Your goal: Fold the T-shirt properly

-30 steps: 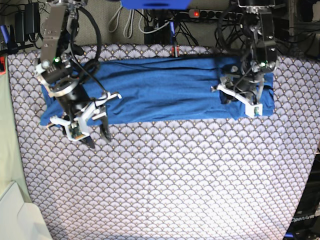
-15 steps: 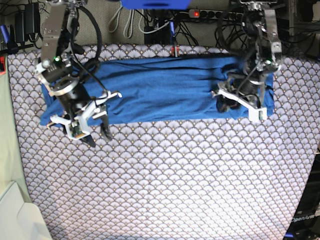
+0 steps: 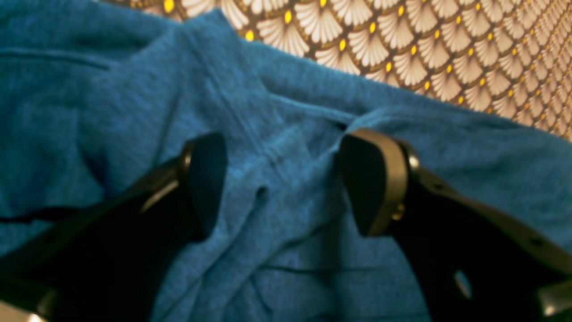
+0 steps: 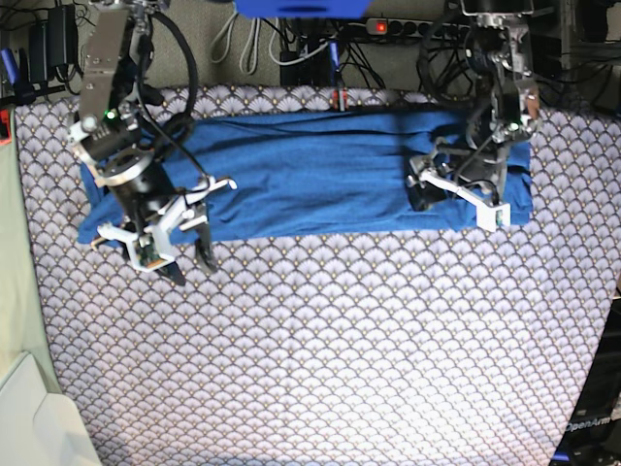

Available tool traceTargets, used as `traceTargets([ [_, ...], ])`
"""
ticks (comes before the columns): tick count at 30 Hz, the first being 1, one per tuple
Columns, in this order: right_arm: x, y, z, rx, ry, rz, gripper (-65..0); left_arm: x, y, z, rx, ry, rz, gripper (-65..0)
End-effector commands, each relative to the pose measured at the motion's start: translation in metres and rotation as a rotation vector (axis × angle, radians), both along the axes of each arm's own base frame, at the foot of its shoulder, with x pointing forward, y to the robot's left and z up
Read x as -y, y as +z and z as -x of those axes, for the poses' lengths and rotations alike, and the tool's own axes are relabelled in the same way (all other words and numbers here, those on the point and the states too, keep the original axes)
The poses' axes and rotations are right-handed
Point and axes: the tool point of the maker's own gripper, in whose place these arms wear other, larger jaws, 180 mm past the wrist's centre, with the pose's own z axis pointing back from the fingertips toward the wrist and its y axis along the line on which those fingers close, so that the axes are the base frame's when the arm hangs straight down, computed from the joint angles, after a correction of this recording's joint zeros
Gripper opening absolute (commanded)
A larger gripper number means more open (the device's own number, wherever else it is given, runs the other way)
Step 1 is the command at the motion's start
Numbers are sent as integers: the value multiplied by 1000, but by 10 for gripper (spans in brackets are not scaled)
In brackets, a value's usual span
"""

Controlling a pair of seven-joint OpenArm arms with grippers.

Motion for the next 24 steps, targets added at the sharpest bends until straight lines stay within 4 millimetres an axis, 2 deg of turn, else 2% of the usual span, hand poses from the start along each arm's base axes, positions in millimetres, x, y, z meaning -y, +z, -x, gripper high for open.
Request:
traceTargets([
  [1, -2, 15, -3, 54, 12, -17, -381, 0, 14, -8, 54, 18, 18, -228],
  [5, -2, 15, -3, 53, 12, -16, -381, -14, 24, -11, 84, 94, 62, -229],
  [9, -2, 15, -3, 53, 12, -15, -381, -15, 18, -14, 70, 101, 64, -229],
  [13, -2, 14, -3, 52, 12, -15, -381, -14, 2, -12, 25, 107, 80, -229],
  [19, -2, 14, -3, 52, 12, -15, -381, -13, -2, -16, 11, 106, 89, -235],
  [24, -2, 14, -3, 52, 12, -15, -381, -15, -3, -15, 7, 105, 83, -339],
])
